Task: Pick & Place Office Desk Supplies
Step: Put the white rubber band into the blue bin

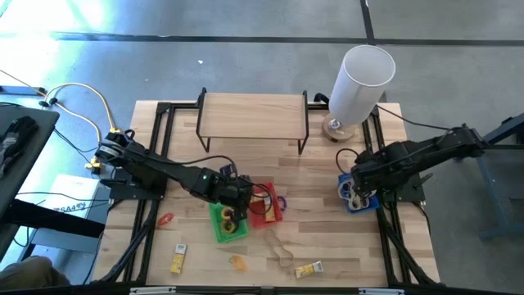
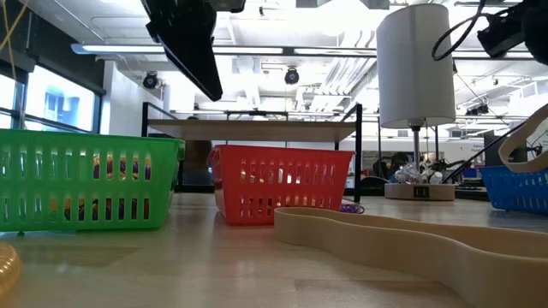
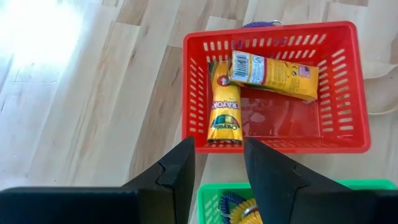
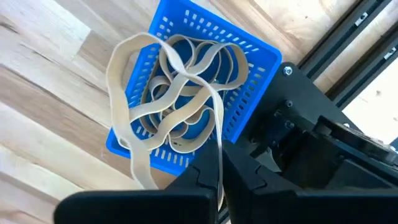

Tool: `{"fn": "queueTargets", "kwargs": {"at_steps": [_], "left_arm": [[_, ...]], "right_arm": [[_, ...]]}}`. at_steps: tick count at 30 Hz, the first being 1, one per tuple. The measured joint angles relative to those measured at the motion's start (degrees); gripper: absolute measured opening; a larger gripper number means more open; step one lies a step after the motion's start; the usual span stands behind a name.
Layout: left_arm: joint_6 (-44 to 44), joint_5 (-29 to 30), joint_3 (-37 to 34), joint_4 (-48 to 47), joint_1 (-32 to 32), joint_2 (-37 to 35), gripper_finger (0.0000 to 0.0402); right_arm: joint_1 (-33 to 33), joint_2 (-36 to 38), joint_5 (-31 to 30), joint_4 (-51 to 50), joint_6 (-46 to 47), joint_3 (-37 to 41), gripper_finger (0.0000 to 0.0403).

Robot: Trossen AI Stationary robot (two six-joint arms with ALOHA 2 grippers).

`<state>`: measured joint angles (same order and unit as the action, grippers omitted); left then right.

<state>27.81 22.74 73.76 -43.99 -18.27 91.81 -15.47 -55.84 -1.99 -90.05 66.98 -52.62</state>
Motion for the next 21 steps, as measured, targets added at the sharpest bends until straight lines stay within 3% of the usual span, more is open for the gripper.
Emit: {"fn": "queueTargets", "kwargs": {"at_steps": [8,16,21], "left_arm": [[-0.01,0.0,0.0,-0.02,0.6,0.0,0.013],[-0.02,0.0,0.0,0.34,0.6,0.0,0.013],[-0.02,0.0,0.0,0.33,0.56,0.0,0.013]], "right_arm": [[0.25,2.35,-2.33,0.03,-4.38,-0.02,0.0003],[0.29,2.22,-15.88,0.02,-11.76,-0.03,0.0003],[1.43,2.19,-13.71,0.01,-13.31,-0.04,0.0003]]}}
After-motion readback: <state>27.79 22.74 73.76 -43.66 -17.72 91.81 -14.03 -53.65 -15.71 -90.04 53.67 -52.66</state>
